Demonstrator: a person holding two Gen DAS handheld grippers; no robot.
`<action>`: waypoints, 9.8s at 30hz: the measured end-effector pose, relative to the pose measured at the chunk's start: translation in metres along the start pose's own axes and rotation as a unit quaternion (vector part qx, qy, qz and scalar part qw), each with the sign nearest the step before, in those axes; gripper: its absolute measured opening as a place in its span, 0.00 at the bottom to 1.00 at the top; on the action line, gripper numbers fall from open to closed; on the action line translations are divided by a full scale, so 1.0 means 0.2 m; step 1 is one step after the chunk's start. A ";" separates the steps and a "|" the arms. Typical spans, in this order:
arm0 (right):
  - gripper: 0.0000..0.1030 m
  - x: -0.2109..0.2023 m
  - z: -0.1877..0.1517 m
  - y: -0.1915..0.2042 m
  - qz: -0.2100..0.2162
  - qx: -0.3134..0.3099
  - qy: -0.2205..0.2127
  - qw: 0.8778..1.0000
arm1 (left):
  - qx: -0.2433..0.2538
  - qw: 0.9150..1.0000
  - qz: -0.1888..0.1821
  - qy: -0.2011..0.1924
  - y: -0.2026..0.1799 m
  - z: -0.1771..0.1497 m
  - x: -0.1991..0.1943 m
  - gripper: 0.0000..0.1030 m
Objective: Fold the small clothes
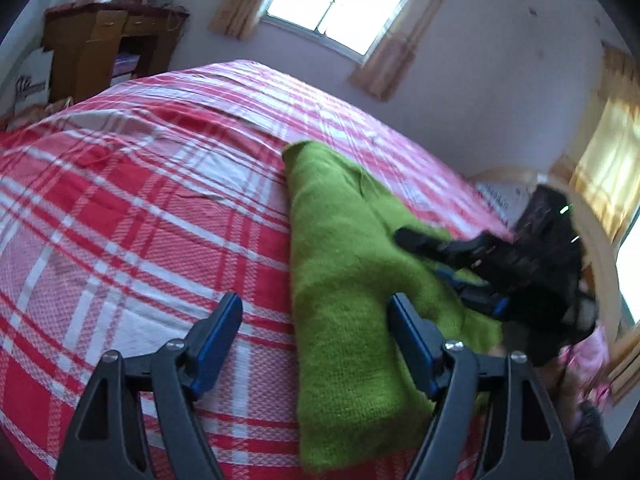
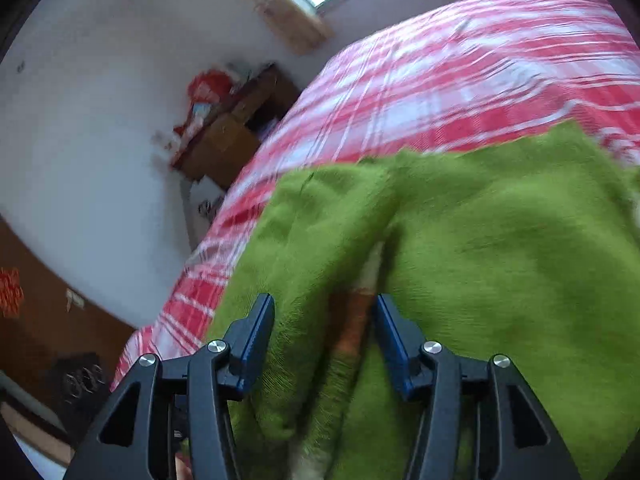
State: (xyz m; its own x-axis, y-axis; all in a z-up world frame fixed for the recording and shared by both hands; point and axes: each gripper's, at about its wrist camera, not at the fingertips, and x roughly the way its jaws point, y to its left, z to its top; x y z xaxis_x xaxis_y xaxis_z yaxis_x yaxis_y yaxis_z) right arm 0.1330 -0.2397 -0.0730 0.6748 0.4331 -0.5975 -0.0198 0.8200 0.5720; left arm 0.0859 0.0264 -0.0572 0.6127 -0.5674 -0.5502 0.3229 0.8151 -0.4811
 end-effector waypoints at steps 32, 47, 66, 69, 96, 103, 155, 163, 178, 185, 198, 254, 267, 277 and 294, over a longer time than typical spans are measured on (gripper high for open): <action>0.16 -0.48 0.04 -0.40 -0.127 -0.045 0.001 0.991 | 0.175 0.984 0.026 0.030 -0.50 -0.02 0.20 0.78; 0.26 -0.91 -0.31 -0.15 -0.122 -0.094 -0.095 0.984 | 0.109 0.992 0.022 0.053 -0.35 -0.13 0.13 0.91; 0.17 -0.75 -0.53 -0.22 -0.120 -0.114 0.006 0.986 | 0.145 0.987 0.057 0.047 -0.45 -0.15 0.07 0.91; 0.06 -0.78 -0.53 -0.22 -0.104 -0.090 -0.009 0.990 | 0.138 0.988 0.054 0.050 -0.46 -0.16 0.07 0.91; 0.13 -0.97 -0.30 -0.13 -0.119 -0.091 -0.107 0.983 | 0.171 0.980 0.096 0.011 -0.61 0.03 0.17 0.91; 0.08 -0.58 -0.22 -0.29 -0.169 -0.066 -0.069 0.981 | 0.151 0.976 0.143 0.060 -0.57 -0.02 0.43 1.00; 0.81 -0.50 -0.12 -0.50 -0.053 0.007 -0.038 0.998 | 0.087 0.987 -0.035 0.128 -0.42 0.11 0.58 0.93; 0.45 -0.45 -0.09 -0.51 -0.043 0.020 -0.034 0.998 | 0.090 0.984 -0.061 0.138 -0.44 0.10 0.59 0.65; 0.37 -0.68 -0.58 -0.20 -0.010 0.038 0.014 0.999 | 0.095 0.979 -0.026 0.178 -0.47 -0.22 0.04 0.43; 0.37 -0.77 -0.86 -0.09 0.001 0.028 0.015 0.999 | 0.091 0.976 -0.037 0.195 -0.42 -0.39 -0.19 0.48; 0.63 -0.72 -0.71 -0.19 -0.027 0.045 -0.003 0.999 | 0.091 0.980 -0.028 0.176 -0.39 -0.33 -0.05 0.88; 0.37 -0.17 -0.80 1.30 -0.006 -0.237 -0.049 0.970 | 0.011 0.980 0.195 -0.025 0.30 -0.05 -0.87 0.35; 0.37 -0.01 -0.72 1.38 -0.011 -0.253 -0.061 0.965 | 0.016 0.977 0.209 -0.037 0.38 0.02 -0.82 0.35; 0.37 0.15 -0.57 1.34 -0.018 -0.253 -0.081 0.964 | 0.028 0.973 0.226 -0.041 0.40 0.16 -0.68 0.34; 0.37 0.34 -0.43 1.28 -0.014 -0.224 -0.076 0.972 | 0.055 0.965 0.255 -0.021 0.43 0.26 -0.52 0.34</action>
State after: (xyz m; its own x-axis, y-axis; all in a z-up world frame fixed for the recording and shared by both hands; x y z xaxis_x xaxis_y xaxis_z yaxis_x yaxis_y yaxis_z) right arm 0.1100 0.0323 -0.0164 0.7805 0.3759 -0.4996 -0.2957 0.9260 0.2347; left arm 0.0877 0.1618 -0.0054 0.7398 -0.0850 -0.6674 0.0445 0.9960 -0.0776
